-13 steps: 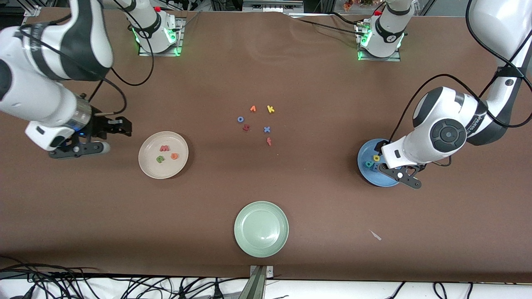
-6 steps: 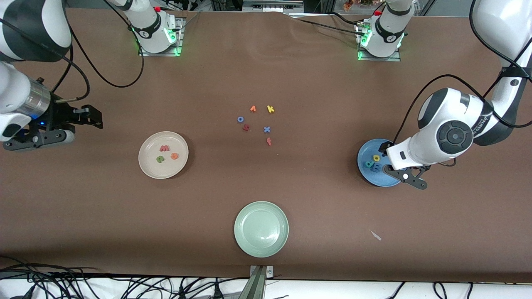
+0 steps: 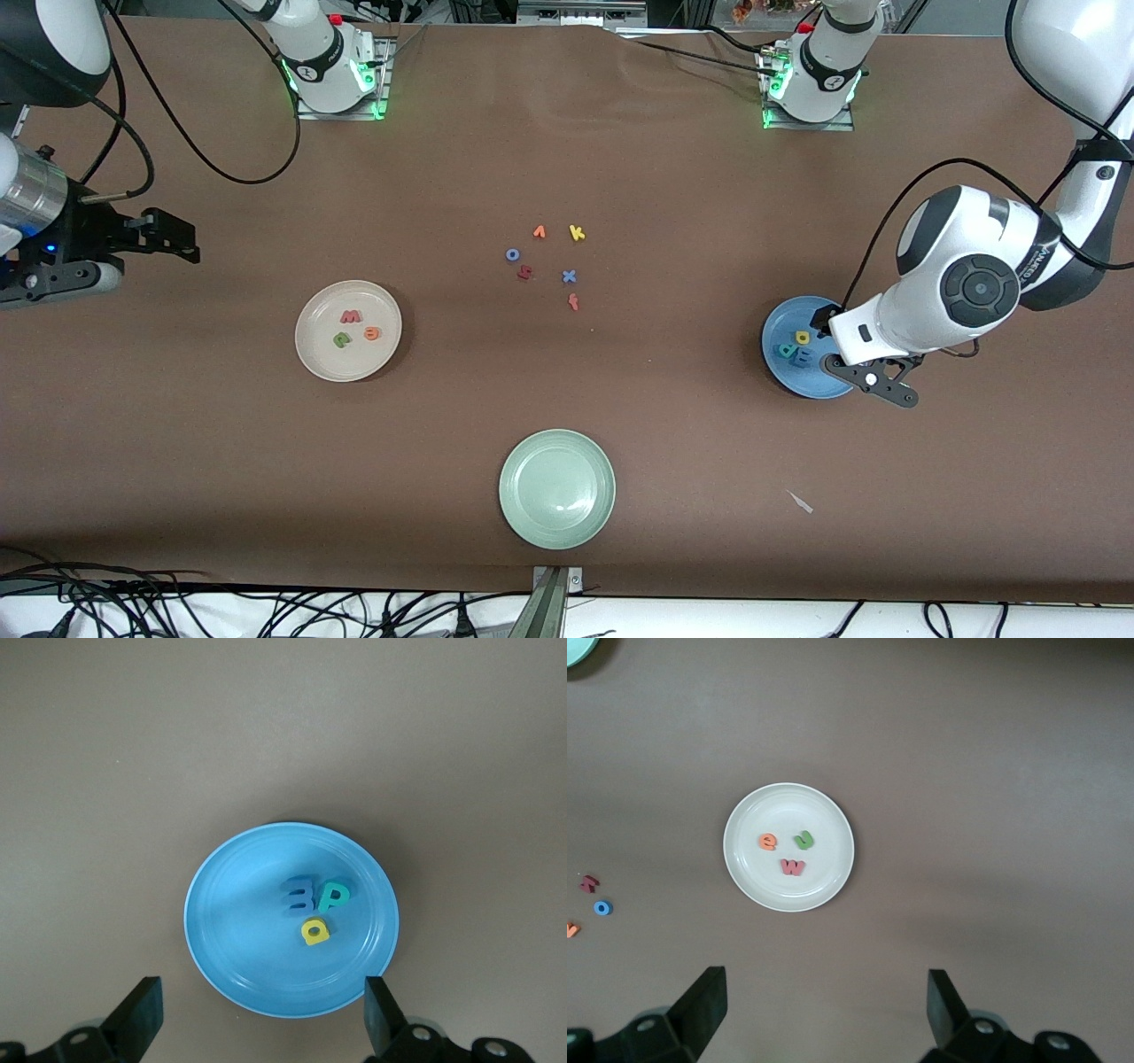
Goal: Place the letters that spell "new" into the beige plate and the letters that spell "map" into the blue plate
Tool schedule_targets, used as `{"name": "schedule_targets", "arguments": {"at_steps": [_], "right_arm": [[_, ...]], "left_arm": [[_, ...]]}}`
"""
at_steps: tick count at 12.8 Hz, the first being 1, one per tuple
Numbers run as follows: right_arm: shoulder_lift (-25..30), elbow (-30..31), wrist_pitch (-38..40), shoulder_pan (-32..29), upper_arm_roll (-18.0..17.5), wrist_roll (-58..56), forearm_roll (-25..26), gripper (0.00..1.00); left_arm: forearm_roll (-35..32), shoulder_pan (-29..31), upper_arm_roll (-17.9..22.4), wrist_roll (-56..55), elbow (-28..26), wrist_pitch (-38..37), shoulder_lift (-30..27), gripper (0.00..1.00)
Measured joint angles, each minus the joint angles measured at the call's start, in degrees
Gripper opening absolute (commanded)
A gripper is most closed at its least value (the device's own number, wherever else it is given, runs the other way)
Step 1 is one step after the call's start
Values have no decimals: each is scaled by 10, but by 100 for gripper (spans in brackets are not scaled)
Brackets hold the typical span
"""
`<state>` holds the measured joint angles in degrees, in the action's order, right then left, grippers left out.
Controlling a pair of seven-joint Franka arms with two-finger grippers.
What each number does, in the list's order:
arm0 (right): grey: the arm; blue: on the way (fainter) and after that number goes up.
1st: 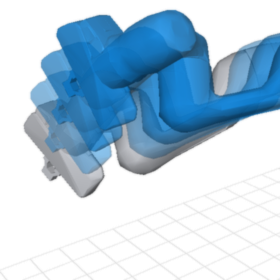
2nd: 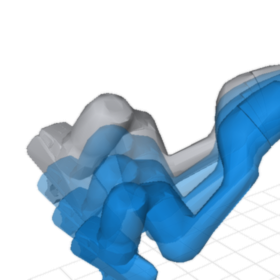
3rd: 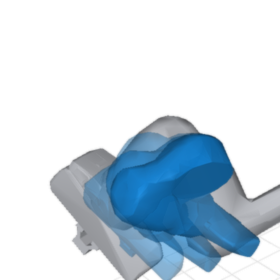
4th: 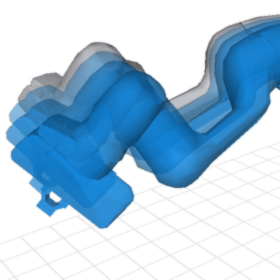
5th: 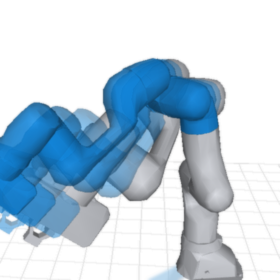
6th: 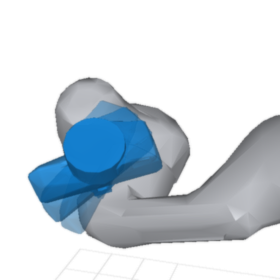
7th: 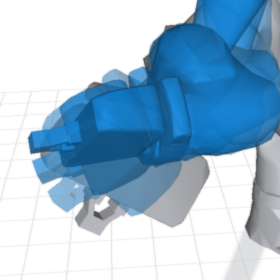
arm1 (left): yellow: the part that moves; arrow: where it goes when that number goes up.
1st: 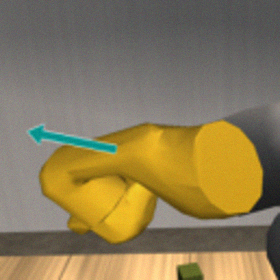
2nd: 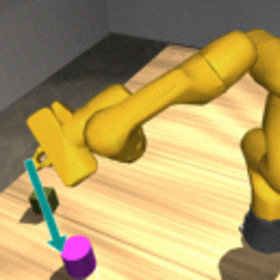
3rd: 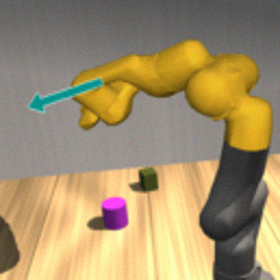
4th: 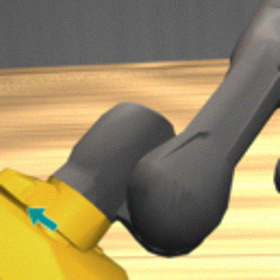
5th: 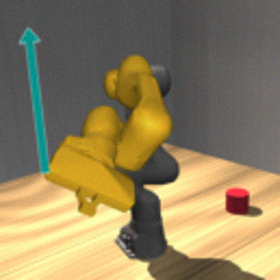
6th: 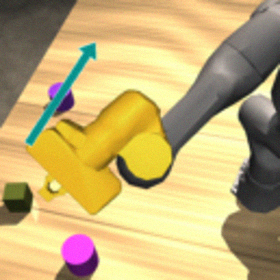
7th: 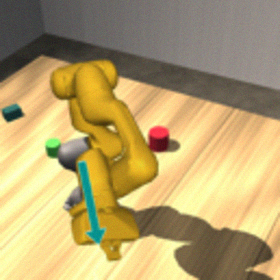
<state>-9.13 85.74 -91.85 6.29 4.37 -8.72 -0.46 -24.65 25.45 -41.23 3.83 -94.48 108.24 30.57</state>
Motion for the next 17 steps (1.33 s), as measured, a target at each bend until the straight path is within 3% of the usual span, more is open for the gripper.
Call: {"name": "schedule_targets", "arguments": {"at_steps": [13,17], "right_arm": [[32,1,10,-36,-35,-1,38,100],[34,2,13,-39,-36,-1,38,100]], "left_arm": [[7,-5,-2,0,38,-5,0,100],[7,9,12,0,100,-12,-1,100]]}}
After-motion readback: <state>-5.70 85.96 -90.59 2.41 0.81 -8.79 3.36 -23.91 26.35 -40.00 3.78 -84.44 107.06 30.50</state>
